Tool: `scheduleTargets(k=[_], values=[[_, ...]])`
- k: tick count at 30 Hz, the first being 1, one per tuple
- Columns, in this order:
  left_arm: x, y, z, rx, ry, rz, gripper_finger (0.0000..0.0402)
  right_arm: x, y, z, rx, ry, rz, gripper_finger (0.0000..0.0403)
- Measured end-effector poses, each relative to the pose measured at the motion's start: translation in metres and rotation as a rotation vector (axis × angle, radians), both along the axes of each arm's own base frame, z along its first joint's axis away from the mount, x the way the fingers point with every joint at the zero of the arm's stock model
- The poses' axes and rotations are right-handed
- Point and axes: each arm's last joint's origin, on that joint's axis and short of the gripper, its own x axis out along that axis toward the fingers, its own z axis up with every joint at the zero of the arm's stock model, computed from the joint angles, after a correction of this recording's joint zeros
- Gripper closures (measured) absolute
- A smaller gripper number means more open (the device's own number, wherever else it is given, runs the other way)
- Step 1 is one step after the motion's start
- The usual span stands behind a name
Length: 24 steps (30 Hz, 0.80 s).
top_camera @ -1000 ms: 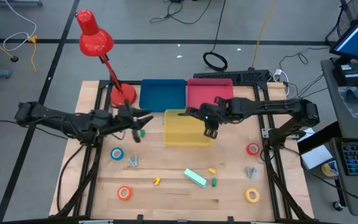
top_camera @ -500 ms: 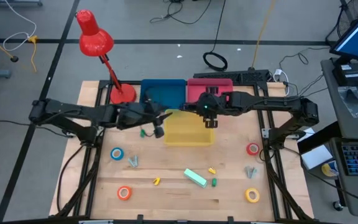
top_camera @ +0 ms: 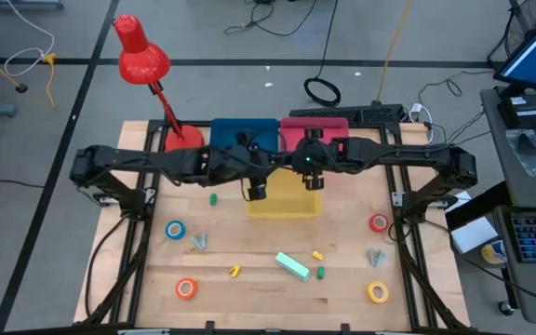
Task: Pick and place Stapler, Stapler remover, tape
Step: Put the black large stapler into the blue bin
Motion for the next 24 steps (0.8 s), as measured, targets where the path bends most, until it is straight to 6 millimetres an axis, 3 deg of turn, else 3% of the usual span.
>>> scheduleTargets(k=[7,24], values=[[0.002,-0.002,-0.008,-0.048,0.054,-0.089,0.015,0.0,0.0,0.0,0.017,-0.025,-0.026,0.0257],[0.011,0.014,-0.022,-0.112,0.088,-0.063,0.0148,0.021,0.008,-0.025,0.106,0.003,0.017,0.0257]])
